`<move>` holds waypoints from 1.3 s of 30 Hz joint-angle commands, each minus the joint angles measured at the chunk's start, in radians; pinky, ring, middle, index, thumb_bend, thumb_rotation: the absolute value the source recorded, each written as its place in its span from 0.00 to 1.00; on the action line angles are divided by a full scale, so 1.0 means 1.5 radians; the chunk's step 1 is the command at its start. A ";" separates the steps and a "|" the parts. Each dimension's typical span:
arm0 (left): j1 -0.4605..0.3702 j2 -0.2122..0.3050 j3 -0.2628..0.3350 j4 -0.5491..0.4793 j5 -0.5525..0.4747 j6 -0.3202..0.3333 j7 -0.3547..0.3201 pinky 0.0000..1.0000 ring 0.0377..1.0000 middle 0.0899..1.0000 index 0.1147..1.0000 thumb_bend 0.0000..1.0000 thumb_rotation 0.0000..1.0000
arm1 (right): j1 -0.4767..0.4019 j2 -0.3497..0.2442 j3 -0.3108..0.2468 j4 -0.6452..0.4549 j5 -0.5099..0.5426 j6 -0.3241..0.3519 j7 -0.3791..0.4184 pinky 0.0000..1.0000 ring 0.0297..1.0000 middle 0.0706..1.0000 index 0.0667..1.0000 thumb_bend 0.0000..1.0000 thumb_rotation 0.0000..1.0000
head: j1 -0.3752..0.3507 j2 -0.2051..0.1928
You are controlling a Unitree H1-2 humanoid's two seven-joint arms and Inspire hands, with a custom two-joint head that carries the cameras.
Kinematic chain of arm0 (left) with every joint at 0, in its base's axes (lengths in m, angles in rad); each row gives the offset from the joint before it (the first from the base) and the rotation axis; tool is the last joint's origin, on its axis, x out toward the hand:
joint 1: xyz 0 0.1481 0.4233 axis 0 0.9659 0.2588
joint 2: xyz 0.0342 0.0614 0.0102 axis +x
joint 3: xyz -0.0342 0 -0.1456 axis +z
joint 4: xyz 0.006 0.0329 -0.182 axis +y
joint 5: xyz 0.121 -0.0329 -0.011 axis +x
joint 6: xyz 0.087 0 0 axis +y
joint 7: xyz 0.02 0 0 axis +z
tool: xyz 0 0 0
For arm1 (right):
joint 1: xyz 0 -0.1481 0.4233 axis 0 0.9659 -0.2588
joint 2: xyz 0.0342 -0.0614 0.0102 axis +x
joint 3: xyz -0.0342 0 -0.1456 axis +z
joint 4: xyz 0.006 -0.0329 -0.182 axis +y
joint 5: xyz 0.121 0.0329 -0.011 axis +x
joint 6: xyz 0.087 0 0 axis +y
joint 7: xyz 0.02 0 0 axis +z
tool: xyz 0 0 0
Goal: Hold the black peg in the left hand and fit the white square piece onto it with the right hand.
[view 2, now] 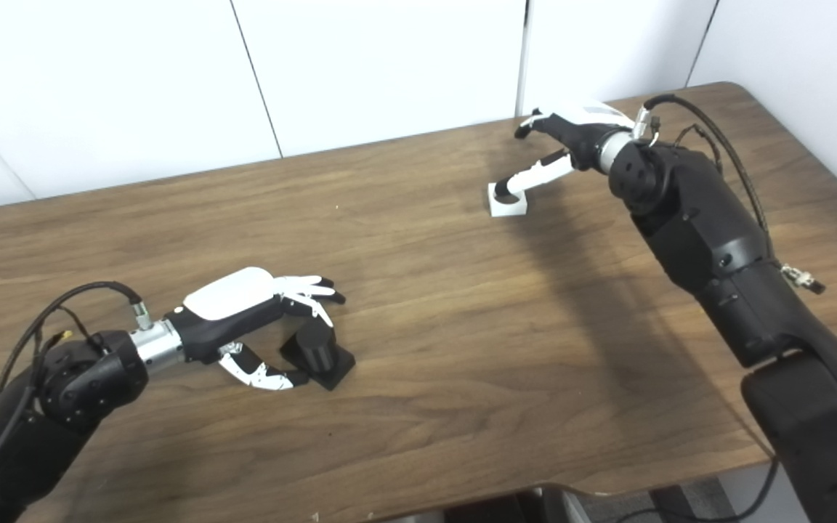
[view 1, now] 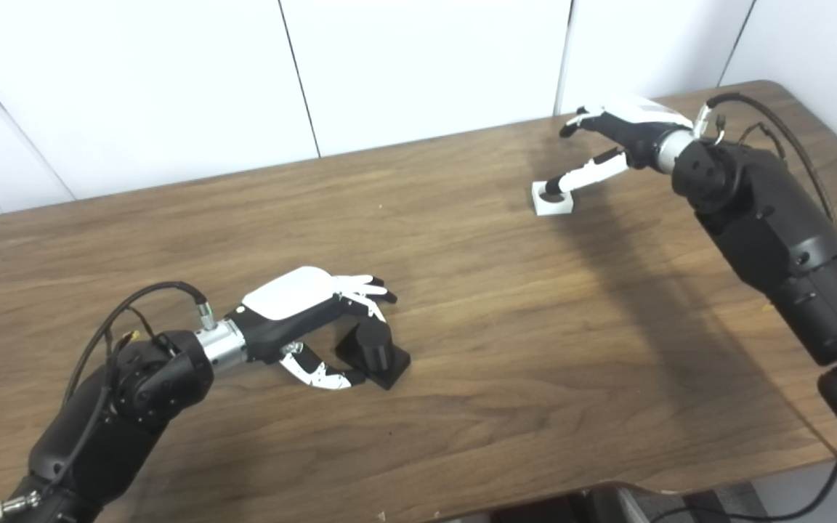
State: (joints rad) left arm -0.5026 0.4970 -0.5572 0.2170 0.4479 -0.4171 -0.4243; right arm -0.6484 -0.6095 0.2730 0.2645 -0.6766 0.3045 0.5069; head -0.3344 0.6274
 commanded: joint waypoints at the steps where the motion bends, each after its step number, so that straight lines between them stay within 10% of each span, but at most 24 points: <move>1: 0.037 0.034 -0.028 0.045 0.064 0.015 -0.046 0.93 0.96 0.90 0.55 0.91 0.14 | -0.038 -0.008 -0.003 -0.012 0.004 0.007 -0.002 1.00 1.00 1.00 0.86 1.00 0.64 | 0.000 0.001; 39: 0.051 0.046 -0.020 0.016 0.060 0.028 -0.044 0.93 0.96 0.90 0.54 0.91 0.15 | -0.034 0.025 0.045 0.107 0.023 -0.067 -0.054 0.98 0.99 0.98 0.79 0.88 0.41 | 0.032 0.013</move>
State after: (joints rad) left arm -0.4801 0.5001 -0.5495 0.2079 0.4471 -0.4131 -0.4010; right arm -0.6667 -0.5723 0.3334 0.4211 -0.6361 0.2137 0.4281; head -0.2884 0.6473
